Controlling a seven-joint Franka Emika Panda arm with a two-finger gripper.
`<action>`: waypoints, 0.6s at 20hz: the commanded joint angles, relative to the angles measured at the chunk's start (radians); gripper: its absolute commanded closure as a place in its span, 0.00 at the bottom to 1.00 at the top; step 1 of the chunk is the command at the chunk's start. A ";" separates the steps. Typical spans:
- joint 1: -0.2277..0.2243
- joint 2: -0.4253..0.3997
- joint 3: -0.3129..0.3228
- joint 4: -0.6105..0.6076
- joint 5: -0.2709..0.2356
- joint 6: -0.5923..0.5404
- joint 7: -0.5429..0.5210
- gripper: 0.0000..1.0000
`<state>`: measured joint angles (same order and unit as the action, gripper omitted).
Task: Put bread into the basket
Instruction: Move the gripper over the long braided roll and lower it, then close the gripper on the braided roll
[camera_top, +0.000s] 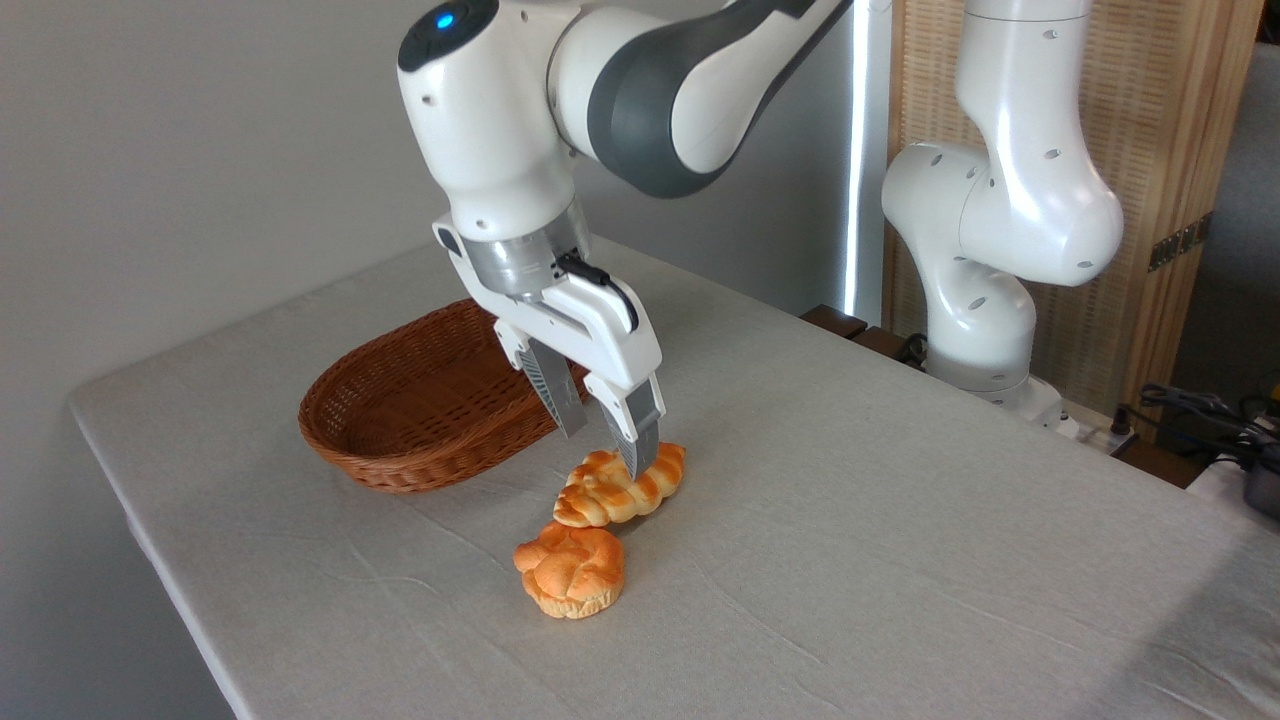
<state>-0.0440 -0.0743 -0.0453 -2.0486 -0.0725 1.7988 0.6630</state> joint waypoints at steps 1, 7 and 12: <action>0.001 0.014 0.005 -0.004 0.011 0.045 0.010 0.00; 0.010 0.036 0.009 -0.004 0.011 0.057 0.010 0.00; 0.018 0.044 0.009 -0.004 0.019 0.057 0.012 0.00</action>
<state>-0.0256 -0.0345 -0.0428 -2.0493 -0.0713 1.8397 0.6630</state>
